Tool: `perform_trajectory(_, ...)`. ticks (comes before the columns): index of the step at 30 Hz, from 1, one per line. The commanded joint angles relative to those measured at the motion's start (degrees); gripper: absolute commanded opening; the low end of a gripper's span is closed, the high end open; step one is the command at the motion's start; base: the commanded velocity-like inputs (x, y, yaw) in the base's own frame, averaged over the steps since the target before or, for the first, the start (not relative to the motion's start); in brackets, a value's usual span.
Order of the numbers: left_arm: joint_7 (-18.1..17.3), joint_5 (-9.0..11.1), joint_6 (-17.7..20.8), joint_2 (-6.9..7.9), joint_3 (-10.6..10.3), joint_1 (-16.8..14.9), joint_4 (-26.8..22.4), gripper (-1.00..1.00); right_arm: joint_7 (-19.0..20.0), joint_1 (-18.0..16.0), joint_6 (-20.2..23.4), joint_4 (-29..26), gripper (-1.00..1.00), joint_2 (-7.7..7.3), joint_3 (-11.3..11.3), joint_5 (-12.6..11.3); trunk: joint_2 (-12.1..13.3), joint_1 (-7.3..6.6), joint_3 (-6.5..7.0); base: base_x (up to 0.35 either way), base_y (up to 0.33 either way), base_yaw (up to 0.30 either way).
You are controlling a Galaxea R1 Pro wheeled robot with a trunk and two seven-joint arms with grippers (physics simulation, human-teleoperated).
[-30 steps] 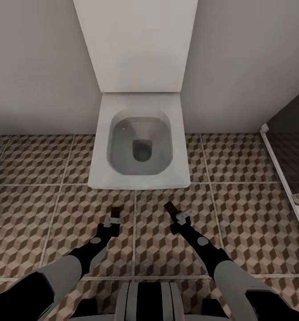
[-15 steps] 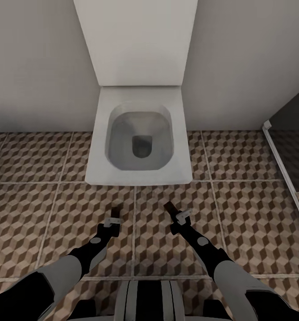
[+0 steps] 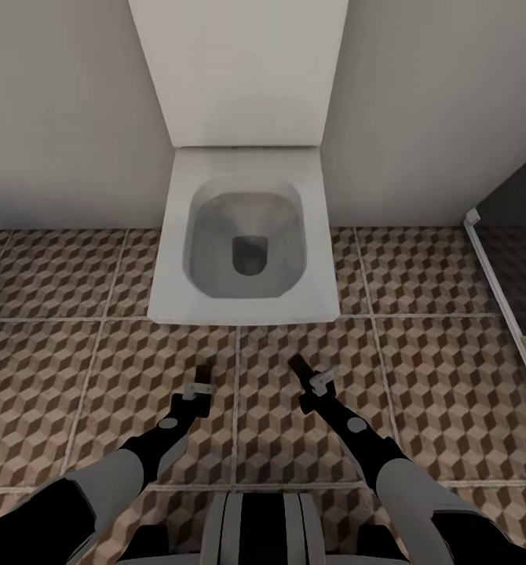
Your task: Take the four mousetraps from the cabinet in the bathroom and place them on the bathroom floor. Make sure all four end up on the same floor surface, and ensure that at least two of them are either under or directly next to the same bathroom sink.
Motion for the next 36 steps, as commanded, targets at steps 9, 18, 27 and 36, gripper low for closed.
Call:
perform_trajectory(9,0.35,0.2,-0.17,0.0,-0.49,-0.03,0.01,-1.0,0.48,-0.04,-0.12,0.02,-1.0,0.04,-0.33,-0.03,-0.02,0.01,-0.25,0.0,0.0,0.0)
perform_trajectory(18,0.43,0.2,-0.17,0.0,-0.49,-0.03,0.01,-1.0,-5.04,0.01,-0.12,0.08,-1.0,0.04,-0.44,-0.2,-0.02,0.01,-0.25,0.0,0.0,0.0)
perform_trajectory(27,0.44,0.2,-0.17,0.0,-0.49,-0.03,-0.14,-1.0,-16.19,0.04,-0.89,0.3,-1.0,0.17,-0.39,-0.36,-0.02,0.01,-0.25,0.0,0.0,0.0)
perform_trajectory(36,0.47,0.23,-0.17,0.0,-0.49,-0.03,-0.91,-1.0,-17.27,0.04,-0.91,5.03,-1.0,1.63,-0.33,-0.31,-0.02,0.01,-0.25,0.0,0.0,0.0)
